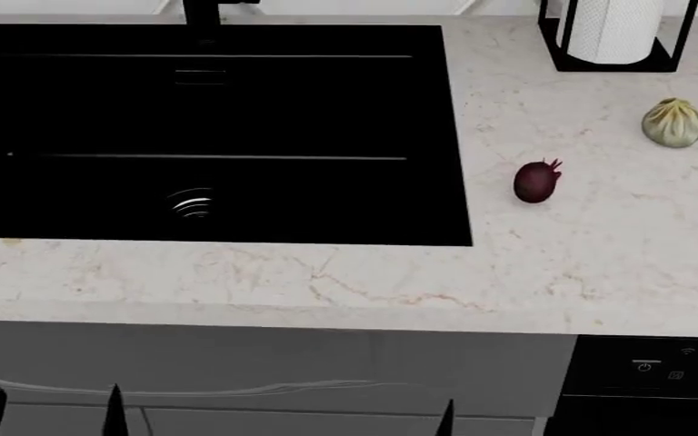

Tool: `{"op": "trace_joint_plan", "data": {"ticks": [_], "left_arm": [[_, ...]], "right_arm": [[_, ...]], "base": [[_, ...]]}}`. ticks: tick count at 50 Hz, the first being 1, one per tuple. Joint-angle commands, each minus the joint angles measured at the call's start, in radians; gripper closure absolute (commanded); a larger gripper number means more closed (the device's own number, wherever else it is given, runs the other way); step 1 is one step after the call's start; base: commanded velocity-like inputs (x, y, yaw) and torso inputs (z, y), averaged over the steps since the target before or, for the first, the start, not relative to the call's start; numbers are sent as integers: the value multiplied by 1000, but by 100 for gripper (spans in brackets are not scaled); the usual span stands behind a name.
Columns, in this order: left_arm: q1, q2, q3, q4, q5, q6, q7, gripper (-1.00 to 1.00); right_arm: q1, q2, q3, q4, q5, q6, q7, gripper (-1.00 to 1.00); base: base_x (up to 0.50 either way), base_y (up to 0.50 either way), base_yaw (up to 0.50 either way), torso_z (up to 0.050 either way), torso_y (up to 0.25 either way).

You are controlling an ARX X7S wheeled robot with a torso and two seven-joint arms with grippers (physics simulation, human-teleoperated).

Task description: Turn the sink spout to the right.

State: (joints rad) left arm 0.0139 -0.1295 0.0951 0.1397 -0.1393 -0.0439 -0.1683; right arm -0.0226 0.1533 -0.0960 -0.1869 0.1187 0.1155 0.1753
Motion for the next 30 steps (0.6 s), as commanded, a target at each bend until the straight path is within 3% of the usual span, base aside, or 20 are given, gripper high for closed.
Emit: {"op": "trace_joint_plan", "data": {"ticks": [1,30], "left_arm": [[-11,-17,-6,80,-6,-58,-37,-100],[-101,-86,-57,317,-69,-261,-95,-100]], "right_arm": [[2,29,-4,-121,7,85,16,-100],[94,128,75,-382,52,319,73,-100]], "base": [[0,0,0,0,0],[0,0,0,0,0]]}}
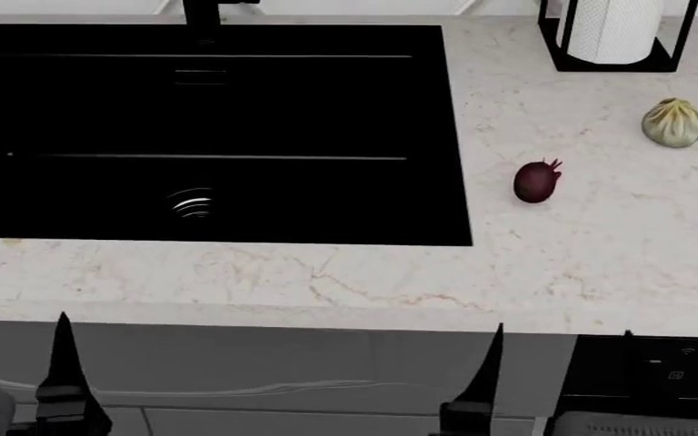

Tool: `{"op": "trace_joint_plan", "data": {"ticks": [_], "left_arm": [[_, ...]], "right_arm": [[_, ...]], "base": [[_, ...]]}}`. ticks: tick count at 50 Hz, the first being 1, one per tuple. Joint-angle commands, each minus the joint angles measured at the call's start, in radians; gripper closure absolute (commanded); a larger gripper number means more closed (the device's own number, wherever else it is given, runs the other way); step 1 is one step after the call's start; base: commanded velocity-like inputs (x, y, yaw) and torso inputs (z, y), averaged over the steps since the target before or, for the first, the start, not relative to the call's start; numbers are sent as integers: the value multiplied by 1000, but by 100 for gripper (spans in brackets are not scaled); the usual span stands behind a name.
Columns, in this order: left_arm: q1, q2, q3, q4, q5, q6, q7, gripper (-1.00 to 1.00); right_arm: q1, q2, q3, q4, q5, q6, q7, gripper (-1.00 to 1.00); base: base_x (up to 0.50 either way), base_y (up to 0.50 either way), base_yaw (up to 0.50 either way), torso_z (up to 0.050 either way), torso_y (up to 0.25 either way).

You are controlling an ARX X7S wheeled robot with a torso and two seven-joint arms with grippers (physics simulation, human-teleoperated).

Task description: Turn the sink spout to the right.

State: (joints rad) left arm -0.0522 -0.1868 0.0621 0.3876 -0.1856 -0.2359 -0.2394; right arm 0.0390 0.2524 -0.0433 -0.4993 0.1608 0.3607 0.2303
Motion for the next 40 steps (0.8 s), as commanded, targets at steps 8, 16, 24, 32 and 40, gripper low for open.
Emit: {"op": "trace_joint_plan", "data": {"ticks": [8,16,24,32,40], "left_arm": [[-72,-44,-23,115,-40,-121,-38,-100],[-130,-69,-18,158,-29,-199,-56,-100],[-179,-81,-33,172,-24,-274,-89,-100],[-221,-80,-45,198,-42,-315,-102,-100],[-297,-83,-37,210,-39,-386,-128,-100]], "right_arm": [[81,50,30,-82,8,126,27,-100],[114,65,33,-100,9,172,33,-100],[177,87,52,-121,23,244,37,-100],[248,112,69,-133,29,329,45,-100],[287,127,74,-126,34,361,43,-100]], "base": [[0,0,0,0,0],[0,0,0,0,0],[0,0,0,0,0],[0,0,0,0,0],[0,0,0,0,0]]}}
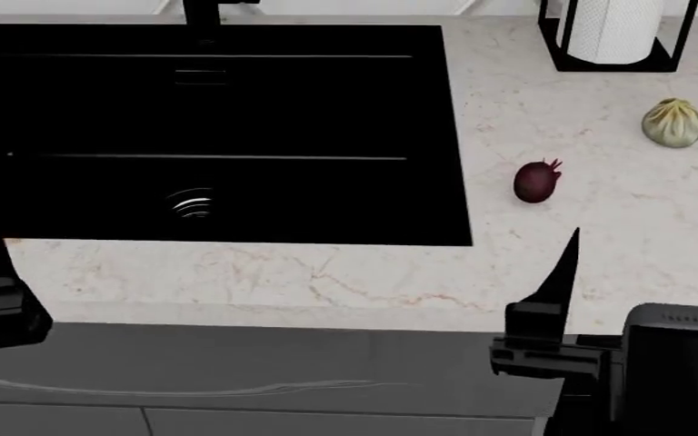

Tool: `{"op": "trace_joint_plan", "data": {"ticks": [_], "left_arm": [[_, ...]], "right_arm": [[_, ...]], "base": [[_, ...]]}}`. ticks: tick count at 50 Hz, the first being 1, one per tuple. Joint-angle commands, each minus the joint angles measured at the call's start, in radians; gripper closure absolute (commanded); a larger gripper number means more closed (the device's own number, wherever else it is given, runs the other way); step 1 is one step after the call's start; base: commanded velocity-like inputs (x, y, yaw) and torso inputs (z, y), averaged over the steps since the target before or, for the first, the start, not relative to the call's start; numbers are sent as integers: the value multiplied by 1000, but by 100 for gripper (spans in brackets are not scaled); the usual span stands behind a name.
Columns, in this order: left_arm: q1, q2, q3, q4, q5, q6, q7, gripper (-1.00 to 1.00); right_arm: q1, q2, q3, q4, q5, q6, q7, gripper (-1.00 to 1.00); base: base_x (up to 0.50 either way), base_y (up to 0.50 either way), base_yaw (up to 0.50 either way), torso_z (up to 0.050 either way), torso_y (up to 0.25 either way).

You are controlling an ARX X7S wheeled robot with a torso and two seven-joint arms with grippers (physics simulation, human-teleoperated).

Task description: Turn the sink spout to the right.

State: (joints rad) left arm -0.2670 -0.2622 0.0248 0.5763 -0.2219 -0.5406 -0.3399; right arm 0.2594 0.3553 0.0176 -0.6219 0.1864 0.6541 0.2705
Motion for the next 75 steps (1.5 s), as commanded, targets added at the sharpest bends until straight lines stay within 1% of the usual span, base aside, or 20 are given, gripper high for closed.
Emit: {"op": "trace_joint_plan", "data": {"ticks": [1,11,23,39,51,62,65,69,70,71,73,75], "left_arm": [[-86,-9,1,21,-2,-84,-29,-100],[-153,-21,3,35,-10,-137,-36,-100],[-223,-39,-5,69,-25,-201,-42,-100],[-273,-51,-6,85,-33,-240,-52,-100],[-274,-50,-8,84,-31,-239,-64,-100],[-287,-56,1,92,-27,-270,-79,-100],[-279,-50,-15,96,-48,-237,-62,-100],[-284,-54,-16,103,-57,-245,-57,-100],[-286,-54,-17,105,-58,-247,-58,-100],[-288,-54,-19,106,-60,-249,-58,-100],[-291,-55,-20,107,-62,-249,-58,-100],[-289,-56,-17,112,-60,-248,-60,-100]], "right_arm": [[72,25,13,-3,9,70,3,-100],[161,48,3,35,5,98,-4,-100],[200,62,10,40,10,116,-7,-100],[262,74,-6,14,17,169,-5,-100],[269,74,-6,25,18,166,-2,-100],[279,73,-9,21,19,175,4,-100],[278,77,-15,17,16,174,4,-100],[286,76,-9,13,20,183,7,-100],[282,77,-3,6,24,155,-2,-100],[285,78,-2,3,27,173,0,-100],[283,77,7,-2,33,158,-5,-100],[286,95,-23,-3,16,178,-4,-100]], "base": [[0,0,0,0,0],[0,0,0,0,0],[0,0,0,0,0],[0,0,0,0,0],[0,0,0,0,0],[0,0,0,0,0],[0,0,0,0,0],[0,0,0,0,0],[0,0,0,0,0],[0,0,0,0,0],[0,0,0,0,0],[0,96,0,0,0]]}}
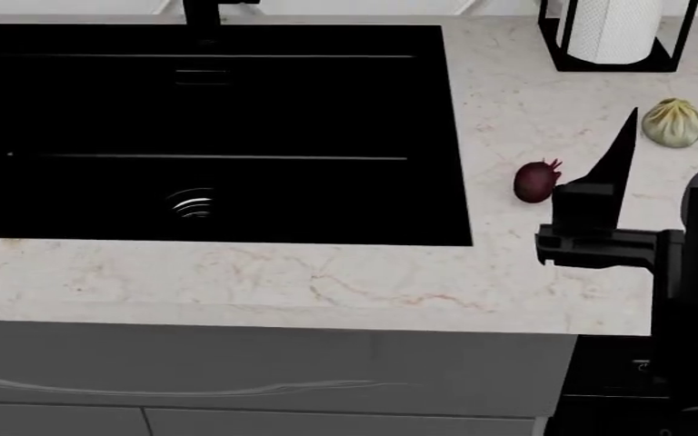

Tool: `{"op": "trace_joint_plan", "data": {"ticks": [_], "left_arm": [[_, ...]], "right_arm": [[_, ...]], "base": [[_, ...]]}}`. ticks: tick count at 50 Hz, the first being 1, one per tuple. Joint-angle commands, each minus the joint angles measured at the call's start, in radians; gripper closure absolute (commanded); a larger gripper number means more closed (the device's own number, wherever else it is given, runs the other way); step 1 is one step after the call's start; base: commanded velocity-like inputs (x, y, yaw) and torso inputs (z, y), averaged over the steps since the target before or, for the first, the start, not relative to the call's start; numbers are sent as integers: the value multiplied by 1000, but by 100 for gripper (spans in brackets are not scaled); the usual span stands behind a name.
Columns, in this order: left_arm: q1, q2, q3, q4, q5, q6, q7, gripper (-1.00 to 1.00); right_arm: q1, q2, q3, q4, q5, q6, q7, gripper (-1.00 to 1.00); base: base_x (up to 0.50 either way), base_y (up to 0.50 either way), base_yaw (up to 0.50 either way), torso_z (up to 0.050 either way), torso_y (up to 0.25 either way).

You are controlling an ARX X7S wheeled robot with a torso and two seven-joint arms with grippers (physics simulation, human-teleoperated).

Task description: Turn the sink spout to the right.

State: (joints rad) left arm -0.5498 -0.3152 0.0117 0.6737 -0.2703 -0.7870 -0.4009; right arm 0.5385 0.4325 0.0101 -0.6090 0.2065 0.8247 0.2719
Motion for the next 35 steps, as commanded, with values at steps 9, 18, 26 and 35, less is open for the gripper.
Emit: {"op": "trace_joint_plan", "data": {"ticks": [9,18,26,35], "left_arm": [[-10,-10,-9,24,-23,-9,4,-100],[-16,-12,-6,16,-19,-7,-2,-100],[-26,-14,-11,28,-29,-23,-6,-100],[-30,-16,-8,29,-33,-28,-8,-100]], "right_arm": [[0,7,-7,-9,15,-16,-17,-100],[-11,7,6,-19,23,-16,-15,-100],[-14,5,4,-22,26,-13,-12,-100],[-18,5,7,-21,31,-20,-13,-100]], "base": [[59,380,0,0,0],[67,431,0,0,0],[66,430,0,0,0],[69,430,0,0,0]]}}
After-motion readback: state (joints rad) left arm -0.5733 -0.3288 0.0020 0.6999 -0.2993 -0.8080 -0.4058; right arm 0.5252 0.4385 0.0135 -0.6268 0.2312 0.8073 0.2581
